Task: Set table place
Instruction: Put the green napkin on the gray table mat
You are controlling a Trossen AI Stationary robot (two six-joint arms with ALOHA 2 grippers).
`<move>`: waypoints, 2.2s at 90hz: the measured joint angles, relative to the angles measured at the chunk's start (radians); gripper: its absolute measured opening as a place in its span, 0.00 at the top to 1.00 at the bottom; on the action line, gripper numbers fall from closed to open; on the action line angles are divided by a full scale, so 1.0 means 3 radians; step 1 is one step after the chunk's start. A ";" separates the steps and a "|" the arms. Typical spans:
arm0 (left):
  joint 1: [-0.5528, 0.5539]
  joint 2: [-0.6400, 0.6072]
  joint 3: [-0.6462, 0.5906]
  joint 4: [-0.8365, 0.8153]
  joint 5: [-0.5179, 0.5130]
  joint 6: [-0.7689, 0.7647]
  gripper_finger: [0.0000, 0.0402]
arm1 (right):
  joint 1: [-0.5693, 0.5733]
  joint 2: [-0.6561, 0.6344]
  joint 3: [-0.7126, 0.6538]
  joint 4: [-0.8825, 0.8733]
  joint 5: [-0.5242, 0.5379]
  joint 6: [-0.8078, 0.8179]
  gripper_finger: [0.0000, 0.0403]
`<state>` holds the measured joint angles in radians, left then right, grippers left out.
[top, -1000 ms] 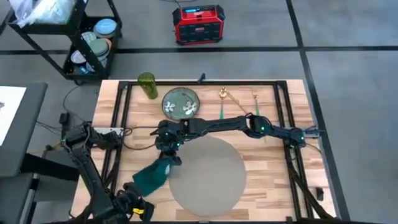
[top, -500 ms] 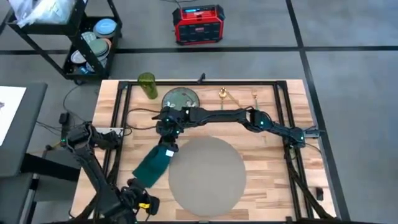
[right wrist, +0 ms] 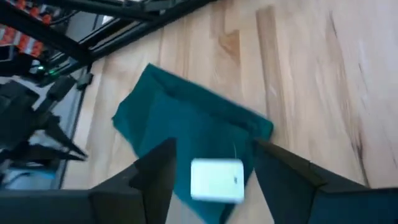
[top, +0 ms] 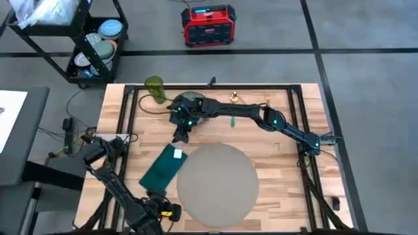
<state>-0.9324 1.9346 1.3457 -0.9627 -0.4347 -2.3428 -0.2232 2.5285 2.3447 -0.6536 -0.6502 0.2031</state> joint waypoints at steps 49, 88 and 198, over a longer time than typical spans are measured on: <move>0.0373 -0.0535 0.0005 -0.0229 0.0201 0.1885 0.85 | -0.0389 -0.0215 0.0003 -0.1446 -0.0302 -0.1023 0.55; 0.0713 -0.0493 -0.0092 -0.0362 0.0242 0.2733 0.54 | -0.0751 -0.0339 0.0001 -0.1548 -0.0803 -0.0858 0.55; 0.0573 -0.0512 -0.1173 0.0497 0.0866 0.2334 0.58 | -0.1445 -0.1191 0.0001 -0.1575 -0.0711 -0.0938 0.58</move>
<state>-0.7605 1.7809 0.9939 -0.8135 -0.1749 -1.6428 -0.6566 2.1711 2.3451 -1.1263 -0.8635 -0.0783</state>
